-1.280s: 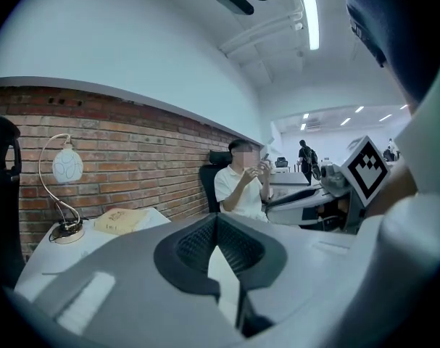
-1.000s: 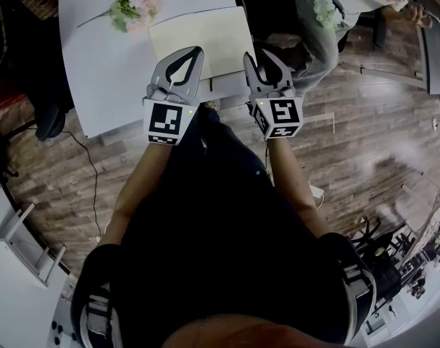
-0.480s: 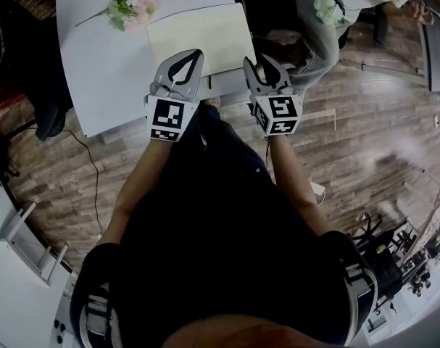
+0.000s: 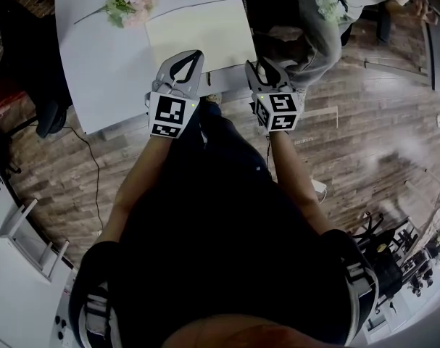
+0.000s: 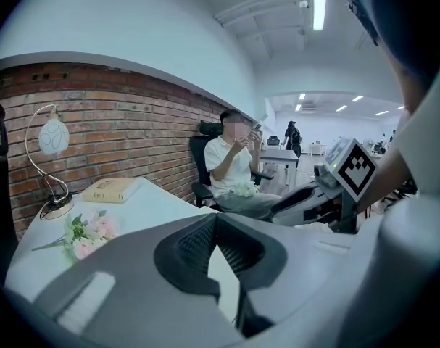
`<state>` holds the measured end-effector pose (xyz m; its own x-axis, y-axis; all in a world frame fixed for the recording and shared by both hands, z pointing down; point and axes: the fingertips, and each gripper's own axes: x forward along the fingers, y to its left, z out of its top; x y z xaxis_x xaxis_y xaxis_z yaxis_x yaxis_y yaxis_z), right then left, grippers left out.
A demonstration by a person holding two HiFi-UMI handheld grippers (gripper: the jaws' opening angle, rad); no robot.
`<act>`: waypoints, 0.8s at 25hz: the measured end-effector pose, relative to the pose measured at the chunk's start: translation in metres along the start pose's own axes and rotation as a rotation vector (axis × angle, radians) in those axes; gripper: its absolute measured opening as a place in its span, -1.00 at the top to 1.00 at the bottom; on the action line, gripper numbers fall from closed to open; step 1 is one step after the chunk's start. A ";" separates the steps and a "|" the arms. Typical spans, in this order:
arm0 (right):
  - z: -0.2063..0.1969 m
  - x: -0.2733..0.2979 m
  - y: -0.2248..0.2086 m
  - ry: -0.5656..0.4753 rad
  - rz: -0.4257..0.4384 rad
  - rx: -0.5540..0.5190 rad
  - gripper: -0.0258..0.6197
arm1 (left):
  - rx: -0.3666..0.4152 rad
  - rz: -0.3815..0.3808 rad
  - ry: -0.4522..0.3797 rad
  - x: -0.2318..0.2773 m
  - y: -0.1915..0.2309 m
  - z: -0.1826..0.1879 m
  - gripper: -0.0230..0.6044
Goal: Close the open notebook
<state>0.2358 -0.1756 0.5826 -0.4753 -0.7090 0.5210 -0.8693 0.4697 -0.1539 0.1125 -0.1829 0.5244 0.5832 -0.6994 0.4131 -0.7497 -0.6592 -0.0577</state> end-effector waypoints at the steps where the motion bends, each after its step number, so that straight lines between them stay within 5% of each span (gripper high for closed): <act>1: -0.004 0.001 -0.002 0.010 0.000 0.012 0.59 | 0.001 0.001 0.004 0.000 0.000 -0.001 0.90; 10: -0.031 0.012 -0.019 0.062 0.020 0.135 0.51 | 0.004 -0.003 0.021 0.006 -0.003 -0.004 0.91; 20: -0.046 0.023 -0.031 0.053 0.091 0.407 0.48 | 0.005 0.004 0.034 0.008 0.001 -0.006 0.90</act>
<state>0.2577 -0.1821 0.6380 -0.5543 -0.6413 0.5305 -0.8116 0.2752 -0.5153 0.1151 -0.1875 0.5331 0.5696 -0.6922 0.4432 -0.7501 -0.6583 -0.0640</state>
